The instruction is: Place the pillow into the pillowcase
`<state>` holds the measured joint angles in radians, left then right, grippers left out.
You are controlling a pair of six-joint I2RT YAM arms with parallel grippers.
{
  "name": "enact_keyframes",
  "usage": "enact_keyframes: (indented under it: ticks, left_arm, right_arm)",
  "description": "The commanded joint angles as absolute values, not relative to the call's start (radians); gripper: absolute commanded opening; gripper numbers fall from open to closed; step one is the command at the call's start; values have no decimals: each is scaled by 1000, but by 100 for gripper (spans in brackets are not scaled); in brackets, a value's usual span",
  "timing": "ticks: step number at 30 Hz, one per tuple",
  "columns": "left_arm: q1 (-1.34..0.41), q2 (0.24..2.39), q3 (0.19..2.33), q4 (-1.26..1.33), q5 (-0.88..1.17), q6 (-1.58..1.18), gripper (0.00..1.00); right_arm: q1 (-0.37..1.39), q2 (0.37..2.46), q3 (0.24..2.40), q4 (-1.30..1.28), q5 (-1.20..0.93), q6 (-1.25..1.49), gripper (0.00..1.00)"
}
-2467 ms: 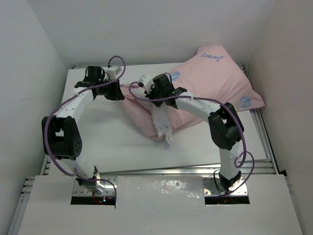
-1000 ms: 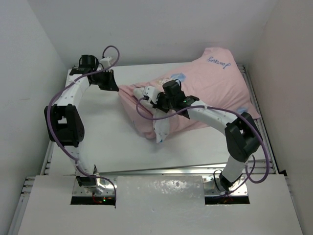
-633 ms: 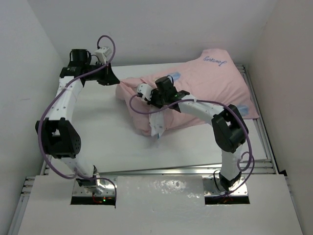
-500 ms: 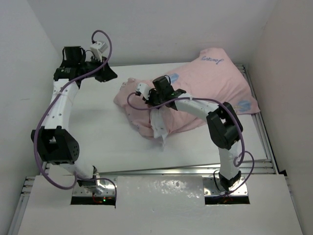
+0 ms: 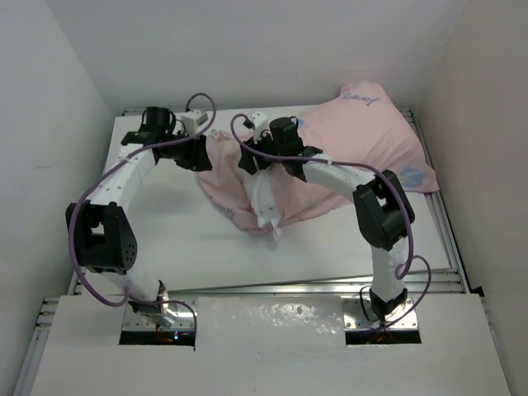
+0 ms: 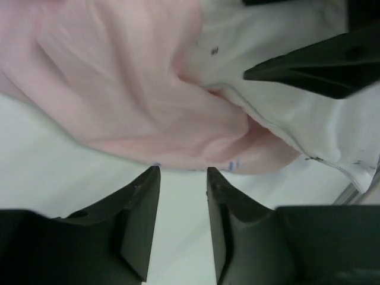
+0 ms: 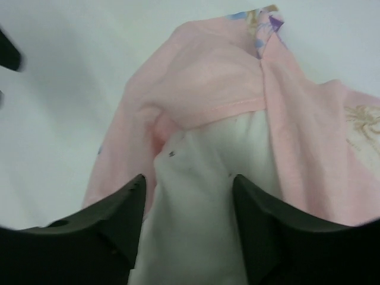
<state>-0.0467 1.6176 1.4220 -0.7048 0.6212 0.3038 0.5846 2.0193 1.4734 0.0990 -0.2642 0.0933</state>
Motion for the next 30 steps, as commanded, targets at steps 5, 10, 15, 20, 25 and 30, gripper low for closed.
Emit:
enact_keyframes:
  ticks: [5,10,15,20,25,30]
  left_arm:
    - [-257,1592,1276,-664,442,293,61]
    - [-272,1661,1220,-565,345,203,72]
    - [-307,1741,1215,-416,273,111,81]
    - [-350,1827,1209,-305,200,40,81]
    - [-350,1888,1187,-215,184,-55,78]
    - [-350,1911,1184,-196,225,-86,42]
  right_arm:
    - [580,1738,1450,-60,-336,100,69]
    - [587,1536,1275,-140,-250,80,69]
    - [652,1391,1021,-65,-2,60,69]
    - [686,1324,876,61,46,117,69]
    - [710,1354,822,133,32,123,70]
    - [715,1431,873,147,3,152,70]
